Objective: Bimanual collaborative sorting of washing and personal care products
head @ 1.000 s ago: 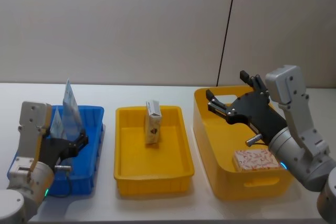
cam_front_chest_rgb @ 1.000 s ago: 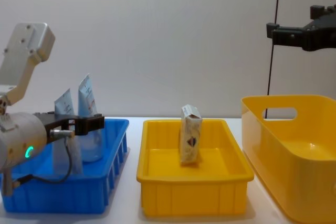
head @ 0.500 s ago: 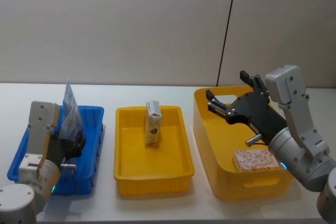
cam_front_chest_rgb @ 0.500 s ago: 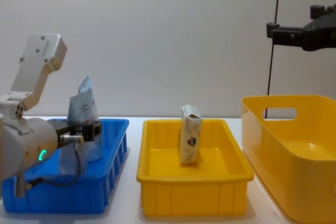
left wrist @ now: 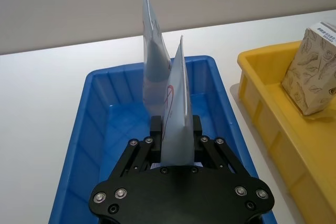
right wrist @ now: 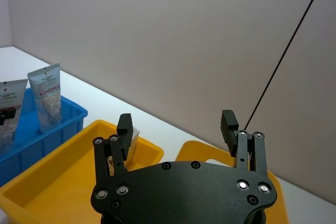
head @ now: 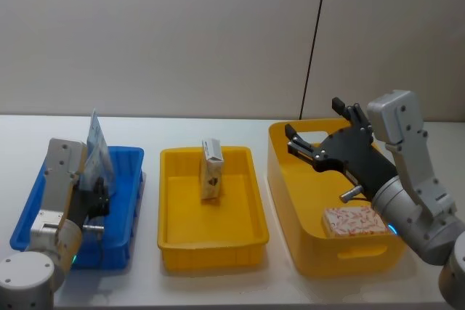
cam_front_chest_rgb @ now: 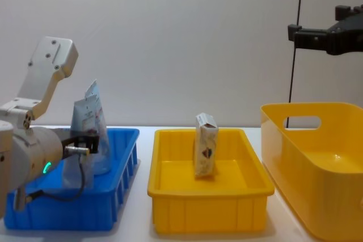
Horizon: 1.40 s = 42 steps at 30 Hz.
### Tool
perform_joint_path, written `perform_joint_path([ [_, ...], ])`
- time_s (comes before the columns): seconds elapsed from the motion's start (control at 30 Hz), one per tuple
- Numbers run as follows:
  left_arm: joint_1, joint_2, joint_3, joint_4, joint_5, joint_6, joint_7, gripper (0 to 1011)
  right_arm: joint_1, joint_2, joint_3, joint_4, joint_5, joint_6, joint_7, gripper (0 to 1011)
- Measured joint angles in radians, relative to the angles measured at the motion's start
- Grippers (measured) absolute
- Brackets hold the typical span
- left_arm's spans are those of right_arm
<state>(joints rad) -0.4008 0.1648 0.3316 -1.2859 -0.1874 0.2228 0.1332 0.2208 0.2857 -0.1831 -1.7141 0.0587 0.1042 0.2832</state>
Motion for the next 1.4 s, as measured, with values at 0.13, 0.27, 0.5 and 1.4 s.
perform_joint_path([
  [0.13, 0.001, 0.005, 0.0, -0.013, 0.01, -0.004, 0.001, 263, 0.0, 0.0, 0.0, 0.0, 0.0, 0.0, 0.0, 1004],
  [0.27, 0.006, 0.013, -0.002, -0.038, 0.016, -0.009, -0.001, 246, 0.0, 0.0, 0.0, 0.0, 0.0, 0.0, 0.0, 1004],
  [0.5, 0.017, 0.034, -0.011, -0.112, 0.021, -0.014, -0.022, 241, 0.0, 0.0, 0.0, 0.0, 0.0, 0.0, 0.0, 1004],
  [1.4, -0.038, 0.061, -0.033, -0.27, -0.105, -0.044, -0.286, 241, 0.0, 0.0, 0.0, 0.0, 0.0, 0.0, 0.0, 1004],
])
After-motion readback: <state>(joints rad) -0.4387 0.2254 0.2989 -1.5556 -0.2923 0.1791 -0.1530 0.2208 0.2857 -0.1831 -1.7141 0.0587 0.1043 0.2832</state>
